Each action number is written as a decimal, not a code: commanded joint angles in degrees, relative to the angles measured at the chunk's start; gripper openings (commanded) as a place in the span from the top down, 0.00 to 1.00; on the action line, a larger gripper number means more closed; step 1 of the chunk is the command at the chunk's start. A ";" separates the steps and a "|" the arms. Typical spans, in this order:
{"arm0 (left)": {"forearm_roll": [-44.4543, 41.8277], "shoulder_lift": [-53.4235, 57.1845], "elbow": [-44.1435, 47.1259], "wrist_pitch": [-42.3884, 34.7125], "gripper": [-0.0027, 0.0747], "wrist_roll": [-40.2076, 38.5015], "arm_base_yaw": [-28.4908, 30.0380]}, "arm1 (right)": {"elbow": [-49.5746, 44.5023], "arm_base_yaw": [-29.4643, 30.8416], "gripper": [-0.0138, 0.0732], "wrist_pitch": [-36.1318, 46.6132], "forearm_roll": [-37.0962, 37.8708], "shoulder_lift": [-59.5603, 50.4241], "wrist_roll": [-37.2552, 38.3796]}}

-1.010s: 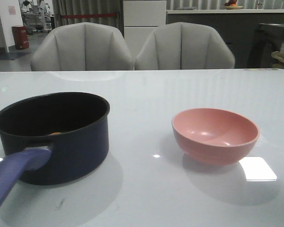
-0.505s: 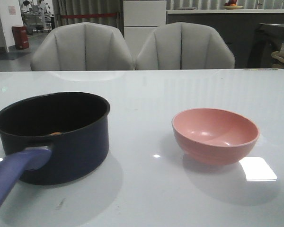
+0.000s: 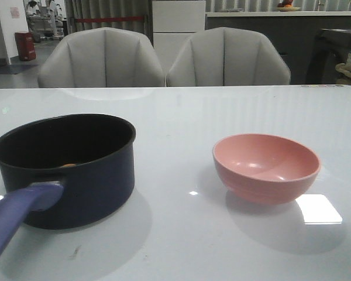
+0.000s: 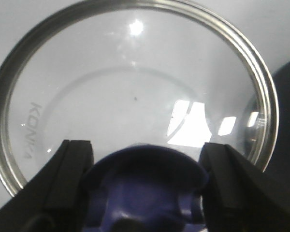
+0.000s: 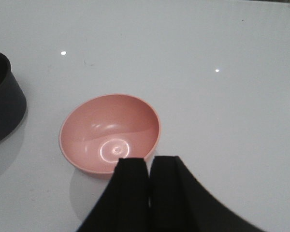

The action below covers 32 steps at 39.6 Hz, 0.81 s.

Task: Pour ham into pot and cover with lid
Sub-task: 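Bring the held glass lid over the saucepan with the left gripper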

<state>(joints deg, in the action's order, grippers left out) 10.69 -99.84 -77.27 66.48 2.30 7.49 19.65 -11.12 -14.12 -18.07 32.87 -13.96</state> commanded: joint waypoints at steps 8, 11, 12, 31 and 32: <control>5.16 8.35 -7.42 0.43 0.82 2.02 -2.86 | 1.59 -0.08 0.68 3.95 -0.26 -0.08 -0.20; 5.16 8.64 -8.51 1.02 0.82 3.00 -5.75 | 1.59 -0.08 0.68 3.95 -0.26 -0.08 -0.20; 5.05 8.64 -8.87 1.04 0.82 3.13 -7.12 | 1.59 -0.08 0.68 3.95 -0.26 -0.08 -0.20; -0.07 2.67 -12.61 2.76 0.82 3.13 -27.52 | 1.59 -0.08 0.68 3.95 -0.26 -0.08 -0.20; -0.07 2.13 -13.05 3.03 0.82 3.13 -27.92 | 1.59 -0.08 0.68 3.95 -0.26 -0.08 -0.20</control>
<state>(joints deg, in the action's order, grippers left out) 9.95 -98.92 -87.13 69.49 5.47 -18.81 19.65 -11.12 -14.12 -18.07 32.87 -13.87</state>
